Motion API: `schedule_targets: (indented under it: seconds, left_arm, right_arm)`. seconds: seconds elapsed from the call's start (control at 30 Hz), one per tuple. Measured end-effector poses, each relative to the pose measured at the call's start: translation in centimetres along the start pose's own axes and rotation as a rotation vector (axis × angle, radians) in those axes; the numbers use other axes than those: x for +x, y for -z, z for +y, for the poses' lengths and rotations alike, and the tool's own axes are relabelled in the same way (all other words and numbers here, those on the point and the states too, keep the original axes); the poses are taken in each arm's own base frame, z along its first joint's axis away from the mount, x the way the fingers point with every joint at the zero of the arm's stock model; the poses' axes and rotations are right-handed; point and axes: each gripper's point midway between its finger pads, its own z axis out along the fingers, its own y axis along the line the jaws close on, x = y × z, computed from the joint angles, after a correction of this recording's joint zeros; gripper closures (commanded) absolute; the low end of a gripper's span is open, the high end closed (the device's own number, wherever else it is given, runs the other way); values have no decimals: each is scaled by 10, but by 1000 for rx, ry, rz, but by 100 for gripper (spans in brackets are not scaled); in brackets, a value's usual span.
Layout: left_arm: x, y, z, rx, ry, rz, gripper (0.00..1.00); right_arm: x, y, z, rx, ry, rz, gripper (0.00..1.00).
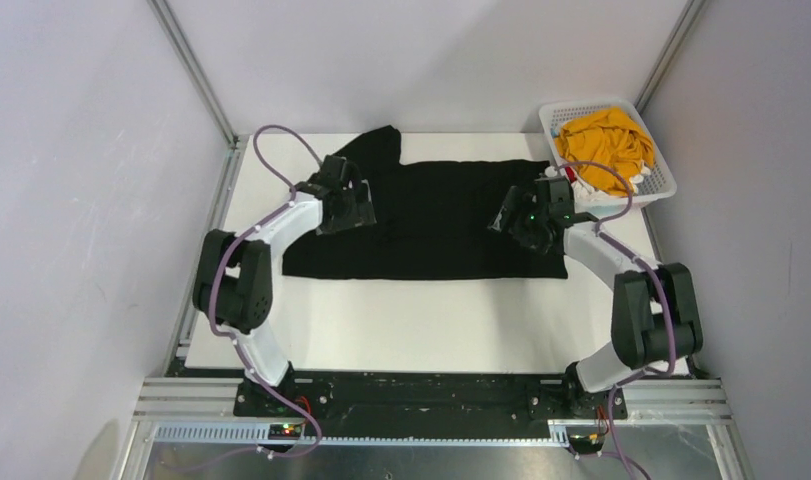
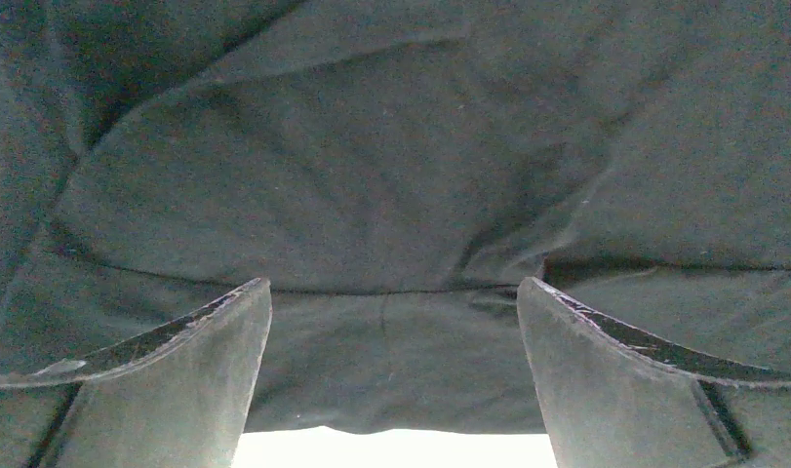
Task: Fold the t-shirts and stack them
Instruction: Fold the flattened tshirt in 1/3 of the way, then grab the side of the flattened tshirt furthest away from the robot with both arms
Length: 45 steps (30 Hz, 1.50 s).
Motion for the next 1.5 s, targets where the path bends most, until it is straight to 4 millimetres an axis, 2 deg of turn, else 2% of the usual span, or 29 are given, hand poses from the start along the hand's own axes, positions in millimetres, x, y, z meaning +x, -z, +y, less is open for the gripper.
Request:
schedule_targets:
  seconds: [0.1, 0.23, 0.43, 0.5, 0.6, 0.73, 0.93, 1.07, 1.27, 1.5]
  left_arm:
    - [20, -16, 1, -3, 13, 64, 0]
    - [29, -30, -1, 0, 36, 93, 0]
    - [56, -40, 10, -22, 69, 126, 0]
    - [57, -37, 9, -9, 82, 108, 0]
    - [63, -32, 13, -1, 102, 84, 0]
    - [82, -17, 22, 6, 141, 65, 0]
    - [135, 20, 37, -1, 167, 29, 0]
    - [159, 38, 39, 19, 188, -11, 0]
    - [176, 53, 41, 75, 275, -64, 0]
    - [194, 68, 39, 149, 350, -85, 0]
  right_arm:
    - [17, -18, 4, -42, 15, 72, 1]
    - [35, -35, 1, -50, 26, 136, 0]
    - [43, -42, -5, -41, 34, 157, 1]
    - [45, -41, -5, -49, 30, 145, 0]
    - [54, -32, -8, -64, 23, 133, 1]
    - [76, -14, -12, -73, 10, 141, 1]
    - [117, 17, -17, -47, 14, 170, 1]
    - [143, 40, -27, -25, 14, 179, 0]
    - [171, 70, -44, -23, 1, 179, 1]
    - [187, 81, -47, -47, 11, 169, 1]
